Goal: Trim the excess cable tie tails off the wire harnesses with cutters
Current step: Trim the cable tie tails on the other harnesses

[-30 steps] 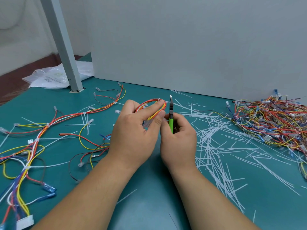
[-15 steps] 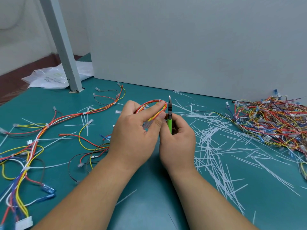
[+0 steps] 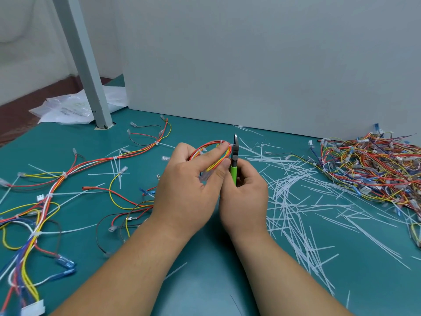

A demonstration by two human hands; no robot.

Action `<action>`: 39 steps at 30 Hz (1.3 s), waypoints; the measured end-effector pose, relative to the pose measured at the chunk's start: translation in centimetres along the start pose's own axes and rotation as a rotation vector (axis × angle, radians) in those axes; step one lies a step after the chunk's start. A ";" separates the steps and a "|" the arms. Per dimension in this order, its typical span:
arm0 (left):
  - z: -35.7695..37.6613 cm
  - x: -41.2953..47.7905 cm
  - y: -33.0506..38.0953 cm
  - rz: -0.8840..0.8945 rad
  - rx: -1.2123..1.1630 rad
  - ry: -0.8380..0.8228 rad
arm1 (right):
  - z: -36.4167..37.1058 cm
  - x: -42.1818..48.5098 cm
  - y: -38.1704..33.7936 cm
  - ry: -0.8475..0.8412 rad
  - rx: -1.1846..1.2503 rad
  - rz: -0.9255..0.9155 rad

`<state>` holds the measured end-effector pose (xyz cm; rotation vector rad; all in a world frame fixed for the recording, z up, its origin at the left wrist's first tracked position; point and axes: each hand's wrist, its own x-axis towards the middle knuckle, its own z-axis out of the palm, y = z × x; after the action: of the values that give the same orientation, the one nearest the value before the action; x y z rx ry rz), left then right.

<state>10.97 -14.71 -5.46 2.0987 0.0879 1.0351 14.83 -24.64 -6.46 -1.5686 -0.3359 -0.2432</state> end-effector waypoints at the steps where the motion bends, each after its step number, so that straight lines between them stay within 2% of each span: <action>1: 0.0 0.0 0.0 -0.004 -0.004 -0.002 | 0.0 0.0 0.0 0.001 0.000 0.003; 15: 0.1 0.0 -0.3 -0.032 -0.035 -0.006 | 0.0 0.2 0.0 -0.023 0.038 0.057; 24: 0.1 -0.1 -0.3 -0.030 -0.046 -0.013 | 0.1 -0.1 -0.1 -0.025 0.037 0.026; 39: -0.2 -0.1 -0.3 -0.026 -0.002 -0.098 | 0.1 -0.2 0.0 -0.011 0.027 0.032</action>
<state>10.86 -14.38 -5.64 2.1371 0.0650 0.9153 14.64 -24.59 -6.53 -1.5476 -0.3213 -0.2047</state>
